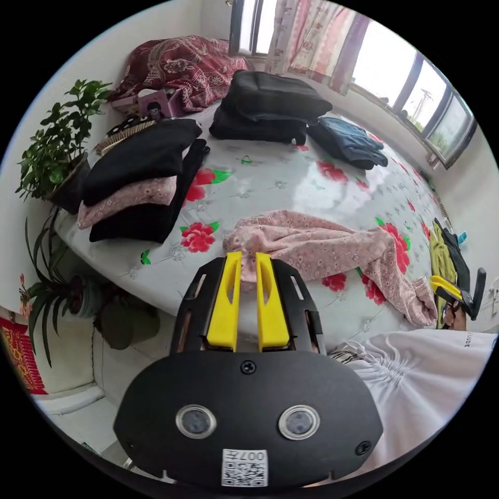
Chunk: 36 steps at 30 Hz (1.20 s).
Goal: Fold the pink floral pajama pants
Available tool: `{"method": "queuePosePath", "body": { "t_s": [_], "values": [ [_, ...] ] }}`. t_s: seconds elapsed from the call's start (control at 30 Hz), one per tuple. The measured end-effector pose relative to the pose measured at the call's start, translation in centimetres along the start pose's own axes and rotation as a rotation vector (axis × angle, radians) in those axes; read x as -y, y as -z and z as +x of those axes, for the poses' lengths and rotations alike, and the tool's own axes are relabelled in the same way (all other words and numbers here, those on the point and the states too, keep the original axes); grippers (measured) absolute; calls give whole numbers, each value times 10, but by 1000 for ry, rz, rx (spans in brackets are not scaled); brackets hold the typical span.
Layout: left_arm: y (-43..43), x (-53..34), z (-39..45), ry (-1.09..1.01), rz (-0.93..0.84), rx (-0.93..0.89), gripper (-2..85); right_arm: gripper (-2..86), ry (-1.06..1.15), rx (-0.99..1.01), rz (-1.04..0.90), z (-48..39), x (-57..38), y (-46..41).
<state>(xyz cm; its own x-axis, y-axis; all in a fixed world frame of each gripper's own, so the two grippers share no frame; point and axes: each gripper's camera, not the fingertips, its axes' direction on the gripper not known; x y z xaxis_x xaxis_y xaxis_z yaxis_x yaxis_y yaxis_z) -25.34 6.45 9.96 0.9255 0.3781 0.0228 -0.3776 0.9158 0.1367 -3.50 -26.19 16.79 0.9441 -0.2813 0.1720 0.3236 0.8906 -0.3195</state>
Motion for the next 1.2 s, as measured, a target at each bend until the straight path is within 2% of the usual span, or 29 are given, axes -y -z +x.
{"method": "queuePosePath", "body": {
  "t_s": [0.13, 0.23, 0.3, 0.37, 0.47, 0.5, 0.57, 0.67, 0.73, 0.83, 0.9, 1.0, 1.07, 1.2],
  "values": [
    [-9, -16, 12, -10, -44, -6, 58, 74, -191, -149, -21, 43, -35, 3],
    [-18, -9, 34, -65, -66, -18, 71, 88, -309, -316, -21, 74, -46, 14],
    [-29, 4, 54, -101, -76, -25, 78, 95, -356, -361, 1, 88, -46, 20],
    [-39, 16, 71, -128, -81, -26, 78, 97, -372, -323, -3, 100, -39, 17],
    [-69, 31, 99, -174, -104, 74, 51, 83, -364, -268, -113, 114, -24, -10],
    [-88, 34, 107, -192, -165, 140, 20, 71, -363, -249, -151, 118, -20, -18],
    [-107, 34, 115, -232, -267, 161, -1, 56, -391, -293, -146, 122, -20, -13],
    [-84, 28, 114, -291, -230, 136, -8, 43, -438, -439, -2, 122, -37, 38],
    [-65, 16, 103, -306, -216, 123, -9, 44, -546, -537, 63, 135, -72, 82],
    [-39, -8, 71, -287, -254, 151, -9, 56, -709, -535, 44, 162, -122, 113],
    [-13, -19, 44, -201, -214, 151, -6, 66, -762, -508, 48, 168, -139, 120],
    [11, -8, 31, -103, -122, 111, 4, 81, -767, -545, 121, 159, -132, 118],
    [12, 11, 42, -114, -80, 56, 38, 85, -711, -551, 156, 151, -110, 107],
    [-21, 65, 105, -278, -78, -60, 89, 86, -492, -313, 94, 149, -37, 58]
  ]
}}
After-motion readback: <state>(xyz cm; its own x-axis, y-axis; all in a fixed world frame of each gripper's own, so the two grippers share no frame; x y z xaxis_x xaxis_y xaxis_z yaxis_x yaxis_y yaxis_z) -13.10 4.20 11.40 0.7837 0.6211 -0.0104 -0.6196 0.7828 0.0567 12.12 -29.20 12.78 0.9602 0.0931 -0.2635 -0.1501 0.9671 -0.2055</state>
